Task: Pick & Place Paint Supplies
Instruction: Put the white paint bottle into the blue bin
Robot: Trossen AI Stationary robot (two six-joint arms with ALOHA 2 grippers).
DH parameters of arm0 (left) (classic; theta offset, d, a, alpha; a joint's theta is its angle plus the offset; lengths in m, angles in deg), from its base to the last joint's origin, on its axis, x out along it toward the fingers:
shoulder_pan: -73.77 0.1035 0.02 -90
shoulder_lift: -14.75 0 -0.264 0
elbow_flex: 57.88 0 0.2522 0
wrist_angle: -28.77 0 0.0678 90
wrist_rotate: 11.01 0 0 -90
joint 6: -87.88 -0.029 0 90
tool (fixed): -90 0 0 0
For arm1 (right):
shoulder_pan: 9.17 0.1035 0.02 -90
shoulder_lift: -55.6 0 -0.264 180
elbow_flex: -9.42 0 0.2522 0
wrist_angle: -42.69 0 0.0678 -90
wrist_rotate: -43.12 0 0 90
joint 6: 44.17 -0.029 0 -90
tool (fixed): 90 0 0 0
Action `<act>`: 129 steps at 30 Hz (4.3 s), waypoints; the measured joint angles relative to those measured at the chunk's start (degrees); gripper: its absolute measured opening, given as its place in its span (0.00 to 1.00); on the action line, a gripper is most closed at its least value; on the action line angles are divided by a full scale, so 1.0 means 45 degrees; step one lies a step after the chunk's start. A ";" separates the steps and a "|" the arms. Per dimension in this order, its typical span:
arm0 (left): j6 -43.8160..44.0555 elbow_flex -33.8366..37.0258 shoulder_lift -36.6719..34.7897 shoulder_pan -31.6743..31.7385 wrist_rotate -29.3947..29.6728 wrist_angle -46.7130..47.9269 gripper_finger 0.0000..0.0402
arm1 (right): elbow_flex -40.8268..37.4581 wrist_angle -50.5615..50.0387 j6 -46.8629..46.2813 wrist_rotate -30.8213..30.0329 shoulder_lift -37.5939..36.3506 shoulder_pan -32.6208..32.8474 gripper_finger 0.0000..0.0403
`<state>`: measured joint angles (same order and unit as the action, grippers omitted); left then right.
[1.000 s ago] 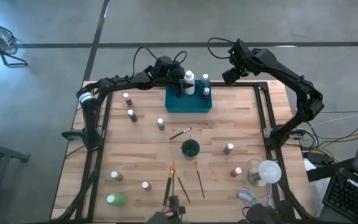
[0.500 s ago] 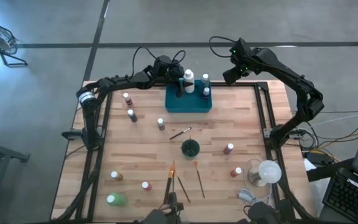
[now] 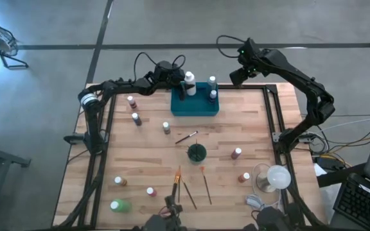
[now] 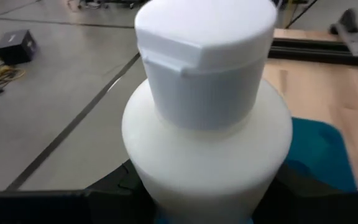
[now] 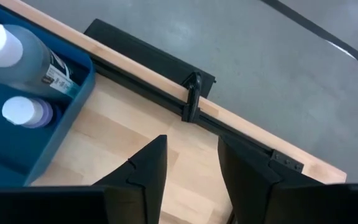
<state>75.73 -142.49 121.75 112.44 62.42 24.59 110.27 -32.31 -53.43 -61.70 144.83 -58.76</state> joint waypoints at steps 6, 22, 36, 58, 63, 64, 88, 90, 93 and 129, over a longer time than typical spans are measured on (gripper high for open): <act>-0.0288 0.0000 0.0039 -0.0019 0.0665 -0.0100 0.46 | 0.0000 0.0210 0.0120 0.0068 0.0000 -0.0003 0.39; -0.0683 -0.0991 0.1781 -0.0496 0.1183 -0.0093 0.46 | 0.0000 0.0730 0.0511 0.0401 0.0005 -0.0101 0.36; -0.0398 -0.1117 0.2450 -0.0416 0.1714 -0.0313 0.46 | 0.0000 0.0718 0.0771 0.0401 0.0029 -0.0101 0.34; -0.0274 -0.1117 0.2501 -0.0480 0.1843 -0.0325 0.60 | 0.0000 0.0725 0.0968 0.0396 0.0029 -0.0101 0.42; -0.0369 -0.1117 0.2497 -0.0540 0.2136 -0.0338 0.62 | 0.0000 0.0725 0.0973 0.0397 0.0029 -0.0101 0.38; -0.0376 -0.1117 0.2497 -0.0546 0.2146 -0.0339 0.62 | 0.0000 0.0725 0.0973 0.0396 0.0029 -0.0101 0.38; -0.0395 -0.1117 0.2453 -0.0630 0.2385 -0.0398 0.73 | 0.2882 0.1088 0.2098 0.0064 0.0105 -0.0159 0.24; -0.0389 -0.1117 0.2453 -0.0630 0.2385 -0.0398 0.74 | 0.2126 0.0736 0.2032 -0.0134 0.0014 -0.0149 0.22; -0.0298 -0.1117 0.2453 -0.0630 0.2382 -0.0393 0.73 | 0.1064 0.0661 0.2012 -0.0144 -0.0001 -0.0153 0.20; 0.0586 -0.1117 0.2453 -0.1023 0.4920 -0.0398 0.95 | 0.0957 0.1517 0.2391 -0.0168 0.0000 -0.0159 0.30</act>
<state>78.36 -147.52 132.79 107.84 84.56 22.80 114.58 -25.49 -42.67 -62.46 144.83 -59.47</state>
